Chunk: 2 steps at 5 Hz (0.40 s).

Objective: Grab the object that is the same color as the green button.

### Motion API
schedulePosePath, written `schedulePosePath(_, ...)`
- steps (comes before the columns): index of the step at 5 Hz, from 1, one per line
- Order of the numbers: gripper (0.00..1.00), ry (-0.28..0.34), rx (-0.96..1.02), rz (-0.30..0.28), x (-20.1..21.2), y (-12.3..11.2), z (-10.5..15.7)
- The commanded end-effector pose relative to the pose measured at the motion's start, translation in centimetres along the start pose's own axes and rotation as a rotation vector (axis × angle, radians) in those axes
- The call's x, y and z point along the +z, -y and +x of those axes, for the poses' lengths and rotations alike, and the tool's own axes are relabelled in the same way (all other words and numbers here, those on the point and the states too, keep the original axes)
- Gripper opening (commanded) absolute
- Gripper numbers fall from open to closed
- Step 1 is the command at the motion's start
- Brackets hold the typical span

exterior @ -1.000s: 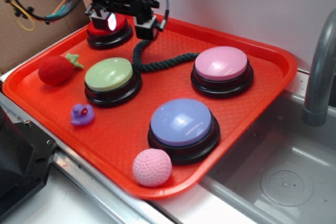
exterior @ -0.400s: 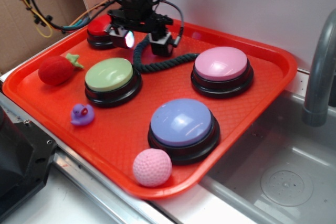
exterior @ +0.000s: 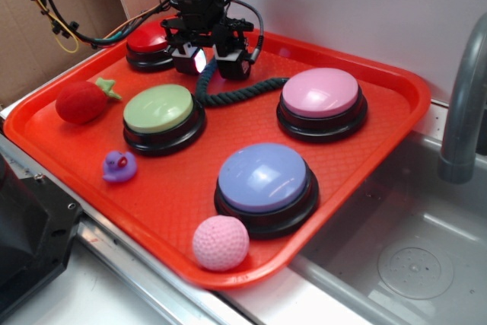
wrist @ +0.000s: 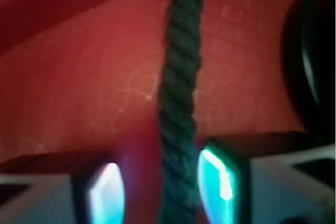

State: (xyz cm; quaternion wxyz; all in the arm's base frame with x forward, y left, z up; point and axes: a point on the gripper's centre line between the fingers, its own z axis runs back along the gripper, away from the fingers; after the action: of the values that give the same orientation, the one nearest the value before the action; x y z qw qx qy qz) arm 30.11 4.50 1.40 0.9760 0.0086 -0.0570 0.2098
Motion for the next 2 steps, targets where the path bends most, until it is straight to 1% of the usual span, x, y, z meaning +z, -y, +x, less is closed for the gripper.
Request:
schedulePosePath(1,0.0,0.048,-0.017,0.017,1.0,-1.6,-0.4)
schedulePosePath(2,0.0,0.043,-0.095,0.012,2.7,-1.0,-0.4)
